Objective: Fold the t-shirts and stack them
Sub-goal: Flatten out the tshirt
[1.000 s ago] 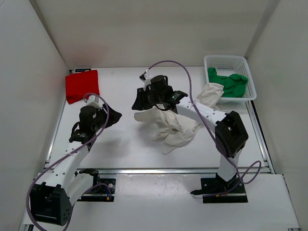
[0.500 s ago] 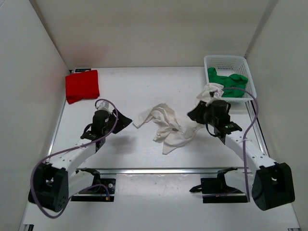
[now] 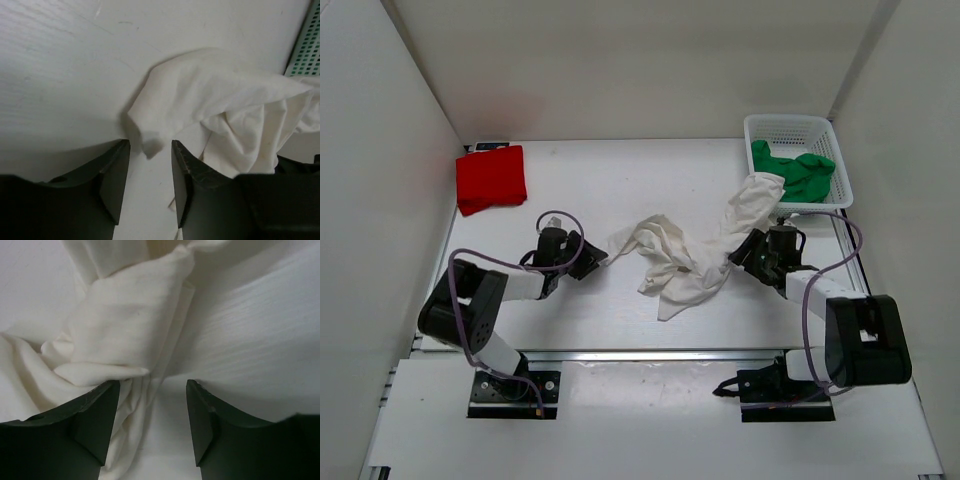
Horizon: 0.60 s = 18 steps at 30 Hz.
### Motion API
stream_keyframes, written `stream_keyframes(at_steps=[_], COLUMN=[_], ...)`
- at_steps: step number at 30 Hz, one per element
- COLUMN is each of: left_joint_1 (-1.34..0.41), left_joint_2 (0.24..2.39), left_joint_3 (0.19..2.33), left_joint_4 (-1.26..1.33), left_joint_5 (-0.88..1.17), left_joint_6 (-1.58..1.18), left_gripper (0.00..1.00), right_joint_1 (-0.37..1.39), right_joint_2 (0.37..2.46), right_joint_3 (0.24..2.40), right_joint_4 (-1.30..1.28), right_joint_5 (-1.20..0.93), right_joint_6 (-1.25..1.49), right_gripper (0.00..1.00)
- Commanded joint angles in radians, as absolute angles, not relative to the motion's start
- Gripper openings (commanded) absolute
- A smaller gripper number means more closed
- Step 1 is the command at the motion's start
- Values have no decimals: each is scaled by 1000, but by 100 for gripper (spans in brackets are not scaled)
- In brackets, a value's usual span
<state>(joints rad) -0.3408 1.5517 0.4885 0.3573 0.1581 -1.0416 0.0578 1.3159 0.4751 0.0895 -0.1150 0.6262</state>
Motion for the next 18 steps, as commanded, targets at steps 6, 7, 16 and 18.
stream_keyframes(at_steps=[6,7,16,18], left_joint_1=[-359,-353,-305,-270], left_joint_2=[1658,1655,1565,1488], left_joint_3=[537,544,609,609], left_joint_4=[393,379,334,310], left_joint_5=[137,133,138,156], left_joint_6=[-1077,-1071,-1019,-1006], left_gripper=[17,15,0,0], right_joint_1=[80,92,182,218], right_joint_2=[1391,1385,1159,1114], right_joint_3=[600,607,669,727], right_joint_4=[284,273,186,140], right_joint_5=[-98,-66,32,54], right_joint_6=[614,604,538,506], right_gripper=[21,12,0,0])
